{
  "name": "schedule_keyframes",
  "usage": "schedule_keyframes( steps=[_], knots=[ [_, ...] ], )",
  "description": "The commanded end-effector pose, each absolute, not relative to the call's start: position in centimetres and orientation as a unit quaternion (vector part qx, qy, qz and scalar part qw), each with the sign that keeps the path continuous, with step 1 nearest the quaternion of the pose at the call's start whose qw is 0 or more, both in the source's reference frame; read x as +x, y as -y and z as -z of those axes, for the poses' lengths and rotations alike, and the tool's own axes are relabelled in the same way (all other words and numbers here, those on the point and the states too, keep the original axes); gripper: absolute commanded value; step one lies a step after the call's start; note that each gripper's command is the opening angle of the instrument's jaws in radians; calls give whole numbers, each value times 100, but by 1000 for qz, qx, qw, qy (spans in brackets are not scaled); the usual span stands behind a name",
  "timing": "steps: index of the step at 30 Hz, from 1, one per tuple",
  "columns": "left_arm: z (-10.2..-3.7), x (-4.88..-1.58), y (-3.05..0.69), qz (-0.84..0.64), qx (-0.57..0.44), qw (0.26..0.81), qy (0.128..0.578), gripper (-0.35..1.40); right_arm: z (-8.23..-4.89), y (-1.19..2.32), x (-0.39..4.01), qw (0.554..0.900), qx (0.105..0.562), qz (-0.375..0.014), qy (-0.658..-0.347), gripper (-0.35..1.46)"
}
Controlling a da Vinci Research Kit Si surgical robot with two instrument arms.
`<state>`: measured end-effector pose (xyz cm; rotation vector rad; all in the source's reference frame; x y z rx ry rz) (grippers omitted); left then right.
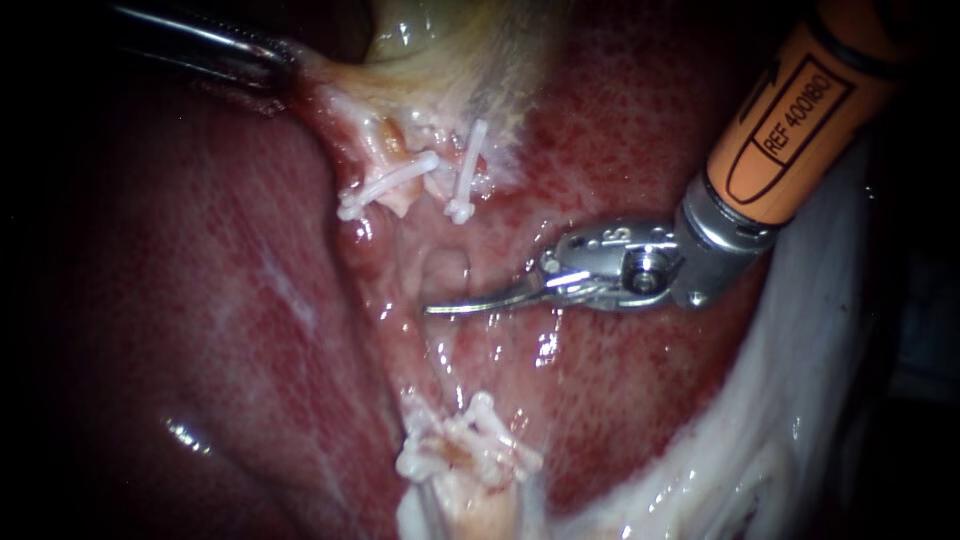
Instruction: Go back from the cut right tube
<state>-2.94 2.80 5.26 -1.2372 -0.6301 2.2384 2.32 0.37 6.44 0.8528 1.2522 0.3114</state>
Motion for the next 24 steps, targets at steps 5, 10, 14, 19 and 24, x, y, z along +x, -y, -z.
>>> schedule_keyframes(
  steps=[5,10,14,19,24],
  knots=[
    [-526,-293,-280,-823,-455,251,232,-35,-645,-37,234,695,391,-153,-584,111],
    [-526,-293,-280,-823,-455,251,232,-35,-645,-35,237,680,395,-162,-596,136],
    [-526,-293,-280,-823,-455,251,232,-35,-646,-33,234,683,388,-168,-596,140],
    [-526,-292,-280,-823,-455,251,232,-35,-644,-30,215,702,341,-209,-590,145],
    [-527,-292,-280,-823,-455,251,232,-35,-641,-25,185,749,255,-191,-581,145]
  ],
)
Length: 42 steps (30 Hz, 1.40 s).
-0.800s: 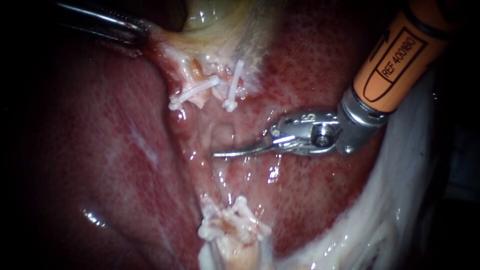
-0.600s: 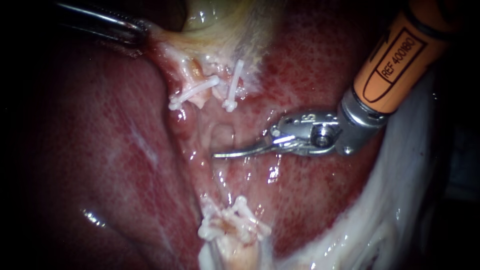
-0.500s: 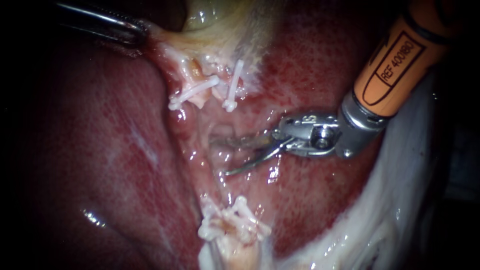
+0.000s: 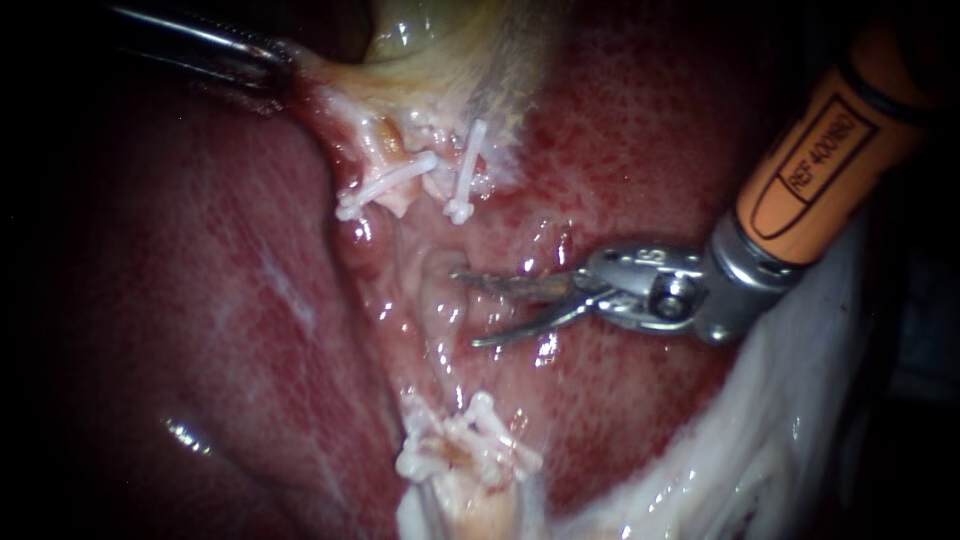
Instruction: Go back from the cut right tube
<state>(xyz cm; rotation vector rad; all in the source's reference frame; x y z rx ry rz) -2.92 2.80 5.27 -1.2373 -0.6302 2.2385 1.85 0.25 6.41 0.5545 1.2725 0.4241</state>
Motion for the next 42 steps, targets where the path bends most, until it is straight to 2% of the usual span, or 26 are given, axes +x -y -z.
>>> schedule_keyframes(
  steps=[1,7,10,22,32,42],
  knots=[
    [-527,-292,-280,-823,-455,251,232,-35,-640,-24,179,762,242,-184,-572,145],
    [-528,-292,-281,-823,-455,251,232,-35,-636,-20,143,849,169,-123,-486,145],
    [-528,-293,-280,-823,-455,251,232,-35,-633,-21,131,872,143,-108,-456,145],
    [-544,-303,-268,-825,-454,251,226,-35,-618,-31,107,879,133,-97,-447,145],
    [-590,-338,-241,-827,-447,243,241,-35,-617,-31,107,880,132,-94,-447,145],
    [-595,-340,-240,-827,-444,241,246,-35,-616,-30,107,880,132,-94,-447,145]
  ],
)
